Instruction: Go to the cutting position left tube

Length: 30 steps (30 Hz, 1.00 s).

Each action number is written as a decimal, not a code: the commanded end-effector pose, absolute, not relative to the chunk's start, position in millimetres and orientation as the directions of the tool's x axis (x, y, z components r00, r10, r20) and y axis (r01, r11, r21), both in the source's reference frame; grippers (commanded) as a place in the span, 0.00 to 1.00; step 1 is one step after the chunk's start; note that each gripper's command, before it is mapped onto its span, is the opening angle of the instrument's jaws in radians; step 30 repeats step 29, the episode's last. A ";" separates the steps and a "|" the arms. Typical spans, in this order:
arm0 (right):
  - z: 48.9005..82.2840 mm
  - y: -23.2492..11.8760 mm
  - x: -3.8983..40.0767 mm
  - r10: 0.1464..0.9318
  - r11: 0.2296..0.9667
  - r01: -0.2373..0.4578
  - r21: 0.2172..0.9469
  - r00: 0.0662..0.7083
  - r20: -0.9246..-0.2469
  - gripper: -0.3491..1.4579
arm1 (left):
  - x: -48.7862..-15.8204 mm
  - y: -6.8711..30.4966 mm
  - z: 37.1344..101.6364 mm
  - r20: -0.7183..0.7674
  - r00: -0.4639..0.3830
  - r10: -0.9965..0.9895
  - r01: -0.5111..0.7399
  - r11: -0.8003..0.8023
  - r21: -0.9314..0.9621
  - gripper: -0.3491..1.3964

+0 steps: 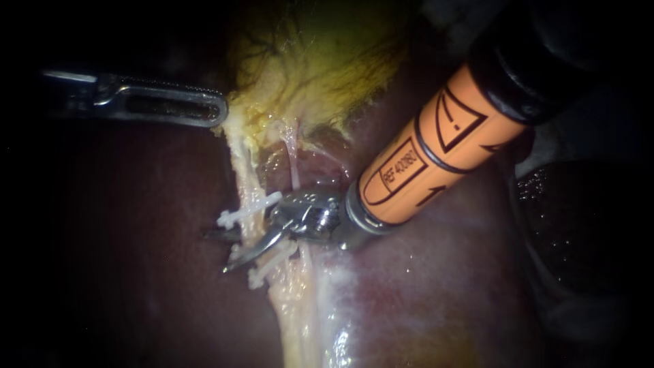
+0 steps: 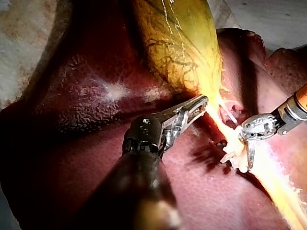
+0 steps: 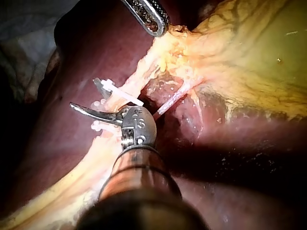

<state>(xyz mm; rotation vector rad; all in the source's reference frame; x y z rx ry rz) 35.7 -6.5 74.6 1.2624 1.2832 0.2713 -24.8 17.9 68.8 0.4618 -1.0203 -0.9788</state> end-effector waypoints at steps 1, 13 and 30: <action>74.3 -6.4 35.8 0.764 0.368 0.474 0.800 0.337 -0.551 0.83 | -24.8 17.9 68.8 0.496 0.172 -0.851 0.461 0.515 0.723 0.00; 70.9 -4.4 35.6 0.828 0.321 0.531 0.784 0.245 -0.504 0.81 | -24.8 17.9 68.8 0.496 0.172 -0.851 0.461 0.515 0.723 0.00; 69.8 -4.5 35.4 0.830 0.314 0.537 0.783 0.244 -0.501 0.81 | -24.8 17.9 68.9 0.496 0.172 -0.851 0.461 0.515 0.723 0.00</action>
